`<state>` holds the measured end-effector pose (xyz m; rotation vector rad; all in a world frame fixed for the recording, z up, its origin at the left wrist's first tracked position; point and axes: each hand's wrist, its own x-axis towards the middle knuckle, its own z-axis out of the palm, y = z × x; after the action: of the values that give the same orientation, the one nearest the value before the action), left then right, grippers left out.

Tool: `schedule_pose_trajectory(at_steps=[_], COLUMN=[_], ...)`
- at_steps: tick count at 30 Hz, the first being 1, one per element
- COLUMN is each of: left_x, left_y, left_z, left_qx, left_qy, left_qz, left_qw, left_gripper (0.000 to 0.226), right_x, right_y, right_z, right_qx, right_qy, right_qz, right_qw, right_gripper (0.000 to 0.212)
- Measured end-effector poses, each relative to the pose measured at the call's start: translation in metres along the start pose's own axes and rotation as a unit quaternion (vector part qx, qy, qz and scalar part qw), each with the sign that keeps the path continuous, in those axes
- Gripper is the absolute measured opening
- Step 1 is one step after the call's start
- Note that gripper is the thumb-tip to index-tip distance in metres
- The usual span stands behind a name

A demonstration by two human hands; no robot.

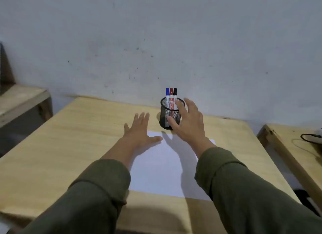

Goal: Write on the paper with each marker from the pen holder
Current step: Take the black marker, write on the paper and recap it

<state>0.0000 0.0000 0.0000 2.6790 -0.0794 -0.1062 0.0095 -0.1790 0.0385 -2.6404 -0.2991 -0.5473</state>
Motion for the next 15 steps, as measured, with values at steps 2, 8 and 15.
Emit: schedule_pose_trajectory(at_steps=[2, 8, 15], left_x=[0.005, 0.008, 0.024], left_y=[0.003, 0.001, 0.009], left_z=[0.002, 0.012, -0.007], left_qx=[0.044, 0.073, 0.045], left_qy=[-0.029, -0.083, -0.046], left_qz=[-0.001, -0.042, -0.066], left_qw=[0.999, 0.993, 0.996], left_gripper=[0.116, 0.116, 0.105], right_x=[0.005, 0.010, 0.013], right_y=[-0.003, 0.005, 0.003], right_z=[0.005, 0.019, 0.023], right_qx=[-0.007, -0.018, 0.021], right_qy=[0.001, -0.021, -0.012], right_qz=[-0.007, -0.001, 0.022], right_qw=[1.000, 1.000, 0.999], right_gripper=[0.061, 0.055, 0.059])
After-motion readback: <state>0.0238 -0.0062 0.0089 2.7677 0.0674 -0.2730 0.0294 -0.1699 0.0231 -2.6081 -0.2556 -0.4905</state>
